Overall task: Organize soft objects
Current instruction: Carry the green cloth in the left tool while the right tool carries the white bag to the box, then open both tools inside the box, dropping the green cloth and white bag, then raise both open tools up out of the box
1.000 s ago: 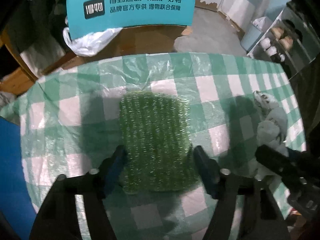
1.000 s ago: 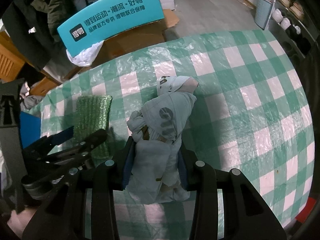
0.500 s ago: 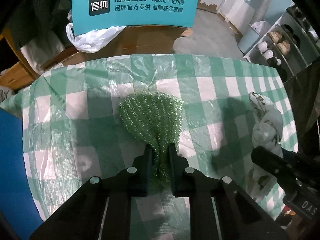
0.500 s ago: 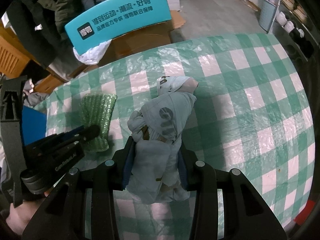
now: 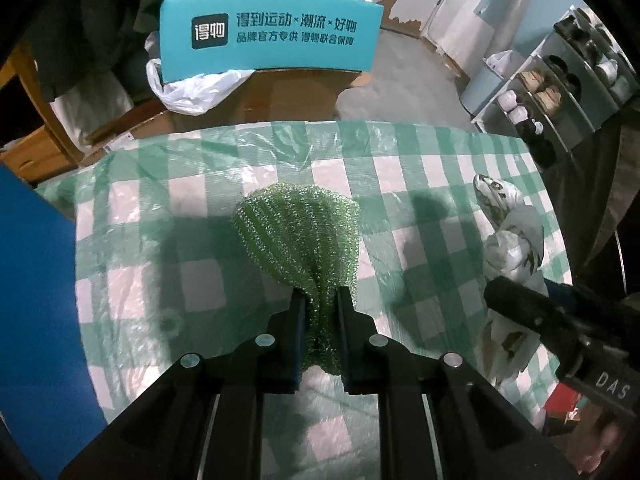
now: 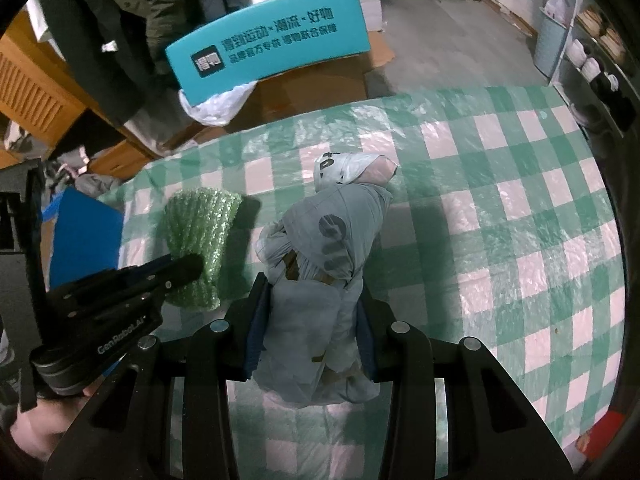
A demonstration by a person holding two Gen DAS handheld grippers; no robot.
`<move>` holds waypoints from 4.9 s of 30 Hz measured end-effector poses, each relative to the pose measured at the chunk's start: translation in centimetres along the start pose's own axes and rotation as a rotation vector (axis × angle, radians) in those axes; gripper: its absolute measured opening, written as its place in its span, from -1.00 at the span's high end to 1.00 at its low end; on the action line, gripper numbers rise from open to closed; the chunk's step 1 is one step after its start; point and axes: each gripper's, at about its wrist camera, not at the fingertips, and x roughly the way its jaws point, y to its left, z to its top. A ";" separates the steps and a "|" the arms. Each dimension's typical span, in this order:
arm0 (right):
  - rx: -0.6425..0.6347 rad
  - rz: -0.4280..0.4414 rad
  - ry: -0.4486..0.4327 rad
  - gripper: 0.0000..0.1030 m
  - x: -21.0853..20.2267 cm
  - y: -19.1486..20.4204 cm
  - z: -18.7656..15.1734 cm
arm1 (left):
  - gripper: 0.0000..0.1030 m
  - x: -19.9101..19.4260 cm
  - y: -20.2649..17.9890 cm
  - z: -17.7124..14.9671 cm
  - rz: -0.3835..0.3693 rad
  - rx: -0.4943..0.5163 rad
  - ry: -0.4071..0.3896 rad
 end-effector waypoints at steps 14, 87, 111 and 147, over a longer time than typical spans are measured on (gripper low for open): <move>-0.063 0.051 -0.041 0.27 -3.8 2.8 -1.9 | 0.73 -6.4 1.4 -2.4 -0.004 0.003 -0.062; -0.382 0.279 -0.023 0.27 -6.2 25.4 -3.9 | 0.73 -21.8 15.9 -10.2 0.048 -0.159 -0.285; -0.485 0.257 0.106 0.27 -0.5 32.6 -3.9 | 0.72 -20.4 23.3 -11.7 0.111 -0.291 -0.252; -0.444 0.207 -0.032 -0.33 -5.6 30.6 -2.6 | -0.50 -24.5 19.7 -12.0 0.129 -0.206 -0.323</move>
